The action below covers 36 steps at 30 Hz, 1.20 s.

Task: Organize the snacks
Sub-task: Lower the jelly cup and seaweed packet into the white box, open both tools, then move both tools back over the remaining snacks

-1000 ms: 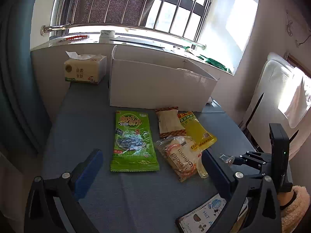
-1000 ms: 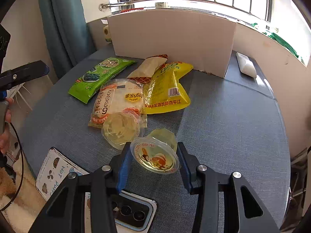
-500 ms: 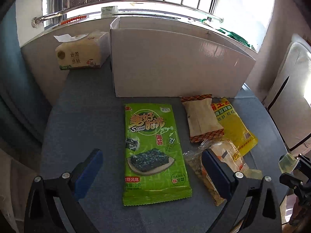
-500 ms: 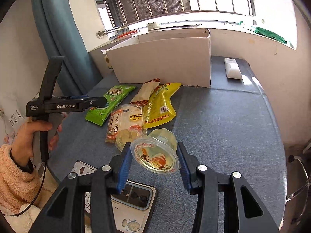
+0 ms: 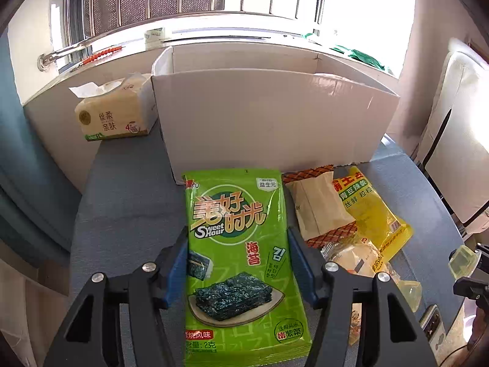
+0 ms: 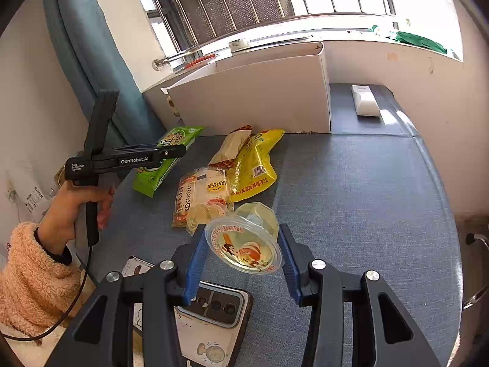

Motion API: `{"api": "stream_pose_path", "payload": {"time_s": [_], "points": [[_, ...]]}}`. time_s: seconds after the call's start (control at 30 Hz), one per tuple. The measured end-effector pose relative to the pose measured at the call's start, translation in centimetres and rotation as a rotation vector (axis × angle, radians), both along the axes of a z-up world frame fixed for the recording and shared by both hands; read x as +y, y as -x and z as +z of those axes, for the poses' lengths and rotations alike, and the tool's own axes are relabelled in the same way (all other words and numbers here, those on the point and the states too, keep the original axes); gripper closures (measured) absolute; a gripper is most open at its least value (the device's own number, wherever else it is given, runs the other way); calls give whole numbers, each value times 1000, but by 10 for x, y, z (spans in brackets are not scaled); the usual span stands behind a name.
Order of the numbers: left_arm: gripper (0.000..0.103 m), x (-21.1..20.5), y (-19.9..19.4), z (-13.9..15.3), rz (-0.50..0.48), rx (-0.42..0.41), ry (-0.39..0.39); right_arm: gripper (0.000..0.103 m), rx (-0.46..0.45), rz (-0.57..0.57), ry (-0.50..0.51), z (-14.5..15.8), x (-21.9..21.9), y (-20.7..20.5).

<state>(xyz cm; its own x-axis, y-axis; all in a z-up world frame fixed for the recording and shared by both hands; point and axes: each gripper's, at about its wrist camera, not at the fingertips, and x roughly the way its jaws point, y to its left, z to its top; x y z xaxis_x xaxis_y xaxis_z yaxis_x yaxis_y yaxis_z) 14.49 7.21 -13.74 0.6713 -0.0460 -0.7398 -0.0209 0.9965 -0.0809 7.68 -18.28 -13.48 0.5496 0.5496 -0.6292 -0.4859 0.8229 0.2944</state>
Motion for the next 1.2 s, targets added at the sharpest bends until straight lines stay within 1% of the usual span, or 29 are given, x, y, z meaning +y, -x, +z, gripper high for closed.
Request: {"api": "stream_pose_path", "payload": {"time_s": [0.1,0.2,0.27,0.3,0.37,0.43,0.5,0.57,0.63,0.67,0.73,0.77,0.8,0.83,0.87,0.9,0.97,1.0,1.1,1.2], "points": [[38,6,17,25,-1,-69,39,54,-33,-27,-80,11,-6,-3],[38,12,25,58,-9,-168,100,54,-60,-56,-124,28,-6,-17],[38,15,17,83,-18,-231,127,54,-75,-57,-161,44,-3,-34],[38,16,10,95,-27,-250,136,54,-77,-53,-168,53,1,-47],[38,18,-10,114,-36,-287,121,54,-93,-63,-163,72,9,-72],[38,19,-38,127,-33,-302,106,54,-105,-66,-157,91,20,-101],[38,21,-68,136,-36,-302,109,54,-116,-79,-147,107,29,-130],[38,24,-97,142,-18,-295,91,54,-119,-106,-122,118,37,-162],[36,28,-122,146,6,-308,80,54,-105,-128,-124,125,40,-193],[33,28,-133,146,20,-302,53,54,-88,-132,-122,126,41,-207],[27,24,-153,143,30,-273,-10,53,-87,-156,-107,128,42,-230],[13,24,-164,140,32,-248,-21,52,-88,-162,-96,128,43,-240],[0,25,-171,137,46,-226,-27,43,-79,-166,-88,128,43,-250],[0,26,-172,135,64,-220,-28,13,-63,-178,-79,128,43,-257],[0,29,-171,135,66,-219,-17,0,-44,-200,-77,127,40,-263],[0,29,-169,134,67,-214,-13,0,-32,-215,-89,127,37,-264],[0,28,-162,133,76,-213,-40,0,-19,-215,-127,125,29,-260],[0,27,-157,133,69,-222,-51,0,-21,-214,-130,124,27,-257],[0,23,-143,134,53,-223,-60,0,-53,-231,-103,122,22,-247],[0,20,-126,139,43,-235,-70,0,-46,-227,-105,123,17,-238]]}}
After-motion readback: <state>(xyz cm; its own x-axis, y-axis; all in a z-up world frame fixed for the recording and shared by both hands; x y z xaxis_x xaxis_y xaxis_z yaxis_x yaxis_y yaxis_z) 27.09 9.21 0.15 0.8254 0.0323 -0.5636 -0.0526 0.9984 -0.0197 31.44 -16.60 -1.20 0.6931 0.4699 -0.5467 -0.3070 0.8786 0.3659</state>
